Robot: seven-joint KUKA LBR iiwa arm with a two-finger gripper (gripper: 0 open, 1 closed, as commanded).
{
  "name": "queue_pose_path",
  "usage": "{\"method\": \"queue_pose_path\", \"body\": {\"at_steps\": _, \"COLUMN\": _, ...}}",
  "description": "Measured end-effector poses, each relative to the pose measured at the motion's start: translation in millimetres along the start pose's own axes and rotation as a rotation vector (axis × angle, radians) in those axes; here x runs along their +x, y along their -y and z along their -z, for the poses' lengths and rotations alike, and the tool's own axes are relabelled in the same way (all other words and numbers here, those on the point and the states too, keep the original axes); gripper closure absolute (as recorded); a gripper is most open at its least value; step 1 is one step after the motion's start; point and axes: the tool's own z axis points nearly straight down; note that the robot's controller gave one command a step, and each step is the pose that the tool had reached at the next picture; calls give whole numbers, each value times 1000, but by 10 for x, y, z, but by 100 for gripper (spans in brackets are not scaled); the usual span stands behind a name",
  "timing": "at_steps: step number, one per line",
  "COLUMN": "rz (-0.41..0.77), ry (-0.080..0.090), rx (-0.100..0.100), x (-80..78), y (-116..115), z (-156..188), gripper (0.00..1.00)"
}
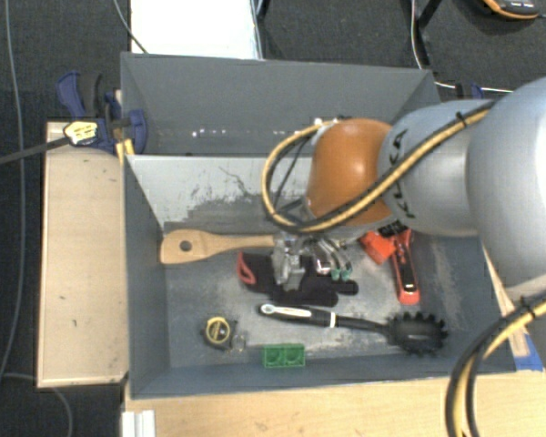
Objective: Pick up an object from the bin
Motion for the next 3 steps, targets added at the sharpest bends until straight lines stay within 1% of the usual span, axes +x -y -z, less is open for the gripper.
{"method": "queue_pose_path", "body": {"at_steps": 1, "rz": -50, "ry": 3, "rx": -1, "x": 85, "y": -48, "z": 1, "gripper": 100}}
{"method": "queue_pose_path", "body": {"at_steps": 2, "rz": -32, "ry": 1, "rx": 0, "x": 101, "y": -51, "z": -6, "gripper": 0}}
{"method": "queue_pose_path", "body": {"at_steps": 3, "rz": -7, "ry": 4, "rx": -1, "x": 82, "y": -41, "z": -10, "gripper": 100}}
